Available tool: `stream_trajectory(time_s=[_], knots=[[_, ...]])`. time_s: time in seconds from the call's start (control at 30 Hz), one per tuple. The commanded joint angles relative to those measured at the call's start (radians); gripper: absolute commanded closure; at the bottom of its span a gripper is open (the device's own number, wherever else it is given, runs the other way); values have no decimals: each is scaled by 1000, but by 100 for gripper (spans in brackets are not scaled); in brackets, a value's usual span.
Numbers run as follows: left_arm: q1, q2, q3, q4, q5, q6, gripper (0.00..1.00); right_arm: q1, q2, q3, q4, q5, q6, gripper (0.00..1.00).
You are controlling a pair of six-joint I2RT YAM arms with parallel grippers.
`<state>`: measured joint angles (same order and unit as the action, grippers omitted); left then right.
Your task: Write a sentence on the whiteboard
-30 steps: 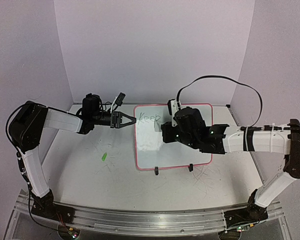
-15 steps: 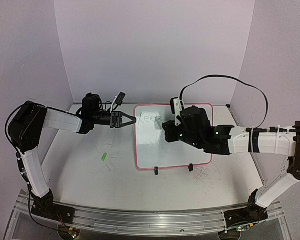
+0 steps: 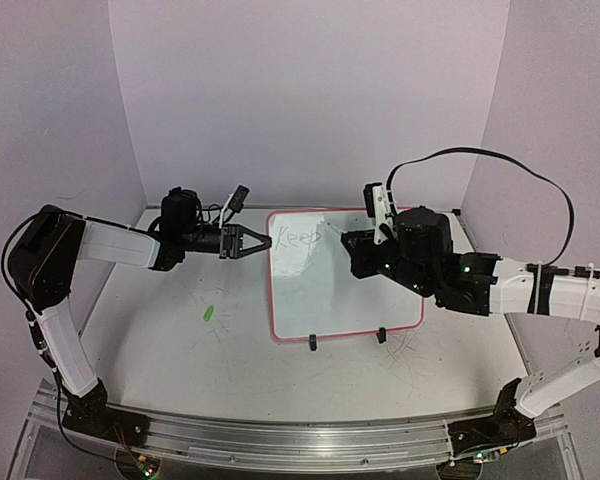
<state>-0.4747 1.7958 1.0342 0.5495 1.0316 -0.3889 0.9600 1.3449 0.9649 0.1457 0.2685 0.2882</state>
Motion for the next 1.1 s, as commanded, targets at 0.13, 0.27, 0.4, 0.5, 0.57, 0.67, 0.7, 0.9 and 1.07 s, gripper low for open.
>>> stream_trajectory(time_s=[0.13, 0.27, 0.4, 0.5, 0.57, 0.67, 0.7, 0.9, 1.07], knots=[[1, -50, -18, 4, -29, 30, 100, -4, 15, 20, 14, 44, -27, 100], [1, -54, -18, 4, -30, 33, 100, -3, 40, 33, -3, 40, -25, 100], [0, -54, -19, 3, -29, 32, 100, -3, 47, 35, -5, 32, -25, 100], [-1, -53, -14, 4, -28, 31, 100, -3, 45, 30, -14, 43, -29, 100], [-1, -52, -13, 4, -26, 31, 100, -5, 39, 26, -19, 54, -32, 100], [-1, -49, -11, 4, -27, 31, 100, -8, 28, 17, -30, 73, -32, 100], [-1, -48, -10, 4, -27, 31, 100, -10, 22, 13, -32, 78, -31, 100], [-1, -44, -6, 3, -24, 33, 100, -19, -3, -2, -45, 118, -51, 100], [-1, -42, -5, 2, -23, 33, 100, -18, 7, 17, -64, 125, -90, 100]])
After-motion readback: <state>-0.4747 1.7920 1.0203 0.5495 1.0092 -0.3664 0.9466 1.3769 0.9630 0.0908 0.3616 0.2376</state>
